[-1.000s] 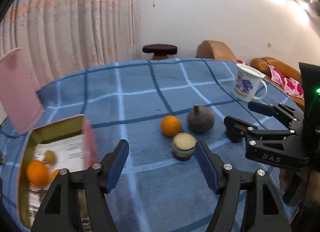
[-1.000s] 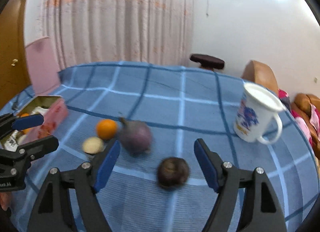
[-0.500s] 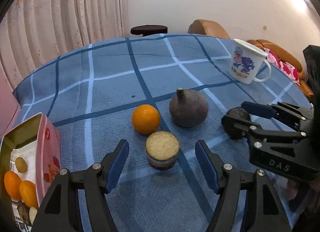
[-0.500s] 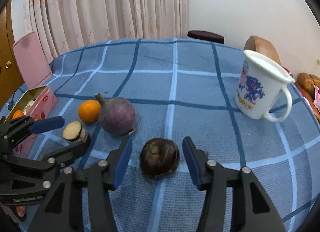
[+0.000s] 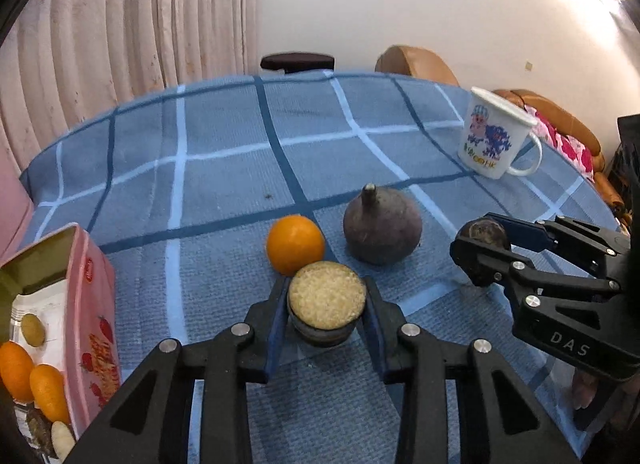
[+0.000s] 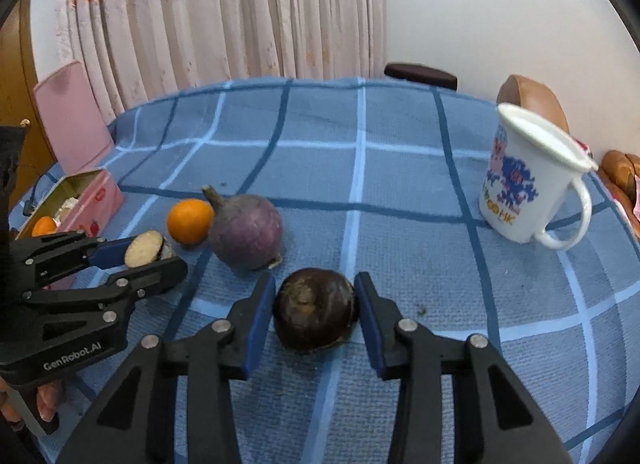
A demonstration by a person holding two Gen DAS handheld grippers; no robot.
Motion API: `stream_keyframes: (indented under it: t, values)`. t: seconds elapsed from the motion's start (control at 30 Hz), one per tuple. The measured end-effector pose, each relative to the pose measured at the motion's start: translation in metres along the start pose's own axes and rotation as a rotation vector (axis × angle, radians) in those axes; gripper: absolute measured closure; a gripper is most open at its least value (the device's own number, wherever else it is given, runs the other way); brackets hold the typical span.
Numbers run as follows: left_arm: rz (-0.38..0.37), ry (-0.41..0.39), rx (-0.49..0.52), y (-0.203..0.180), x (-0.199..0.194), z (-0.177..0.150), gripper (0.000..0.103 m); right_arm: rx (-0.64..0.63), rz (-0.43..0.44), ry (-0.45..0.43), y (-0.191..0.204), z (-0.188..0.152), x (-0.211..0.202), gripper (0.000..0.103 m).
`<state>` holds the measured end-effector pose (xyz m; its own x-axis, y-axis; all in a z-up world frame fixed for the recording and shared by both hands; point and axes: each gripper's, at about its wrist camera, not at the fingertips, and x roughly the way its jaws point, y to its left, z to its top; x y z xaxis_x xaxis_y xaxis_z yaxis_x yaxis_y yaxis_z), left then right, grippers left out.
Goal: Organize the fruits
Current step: 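Carry the slice in the left tool and the dark brown fruit in the right tool over the tin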
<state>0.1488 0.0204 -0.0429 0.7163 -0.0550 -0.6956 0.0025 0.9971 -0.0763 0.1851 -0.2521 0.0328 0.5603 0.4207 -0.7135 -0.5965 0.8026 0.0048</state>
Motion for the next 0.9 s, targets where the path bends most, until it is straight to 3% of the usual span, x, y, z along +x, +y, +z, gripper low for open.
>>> stream_keyframes:
  t: [0.9]
  values:
    - [0.082, -0.25, 0.006, -0.006, -0.052, -0.015, 0.066, -0.08, 0.028, -0.307, 0.016, -0.009, -0.056, 0.06]
